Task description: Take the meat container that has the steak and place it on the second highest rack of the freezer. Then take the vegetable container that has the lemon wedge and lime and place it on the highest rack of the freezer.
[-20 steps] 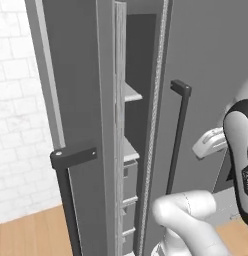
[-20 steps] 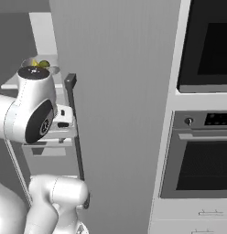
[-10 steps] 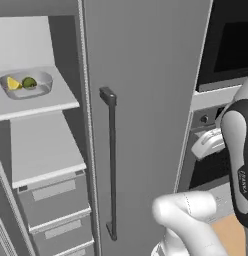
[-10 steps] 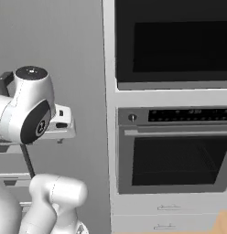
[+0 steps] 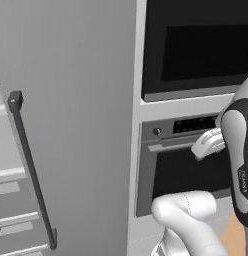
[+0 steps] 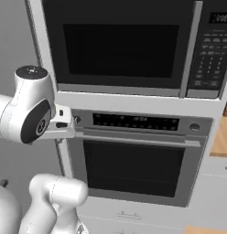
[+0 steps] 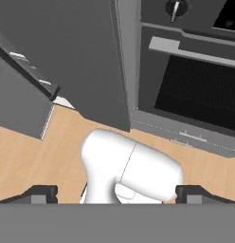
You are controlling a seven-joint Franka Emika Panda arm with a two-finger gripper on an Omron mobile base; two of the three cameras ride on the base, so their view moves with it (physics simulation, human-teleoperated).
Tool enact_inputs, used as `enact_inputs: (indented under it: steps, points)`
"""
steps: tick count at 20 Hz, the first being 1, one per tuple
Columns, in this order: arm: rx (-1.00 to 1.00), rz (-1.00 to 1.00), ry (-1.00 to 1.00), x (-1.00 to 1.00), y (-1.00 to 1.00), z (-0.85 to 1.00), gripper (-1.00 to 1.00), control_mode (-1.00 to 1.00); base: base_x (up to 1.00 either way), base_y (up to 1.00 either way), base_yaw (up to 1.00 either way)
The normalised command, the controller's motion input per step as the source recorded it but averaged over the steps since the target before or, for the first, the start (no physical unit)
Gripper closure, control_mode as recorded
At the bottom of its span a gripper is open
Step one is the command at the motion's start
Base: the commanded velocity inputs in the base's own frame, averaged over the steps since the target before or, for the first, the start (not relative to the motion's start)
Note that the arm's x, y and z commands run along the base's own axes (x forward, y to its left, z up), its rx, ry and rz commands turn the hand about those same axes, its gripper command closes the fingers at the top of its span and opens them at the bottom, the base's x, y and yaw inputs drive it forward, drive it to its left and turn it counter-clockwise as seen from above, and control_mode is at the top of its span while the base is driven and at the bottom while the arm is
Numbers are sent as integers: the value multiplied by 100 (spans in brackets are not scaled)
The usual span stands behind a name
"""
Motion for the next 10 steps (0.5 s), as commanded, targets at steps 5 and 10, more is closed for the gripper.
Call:
enact_inputs:
  steps: [5,10]
  points:
    - [0,0,0,0,0,0,-100,100,-14,-100,21]
    - [0,0,0,0,0,0,-100,100,-4,-100,17]
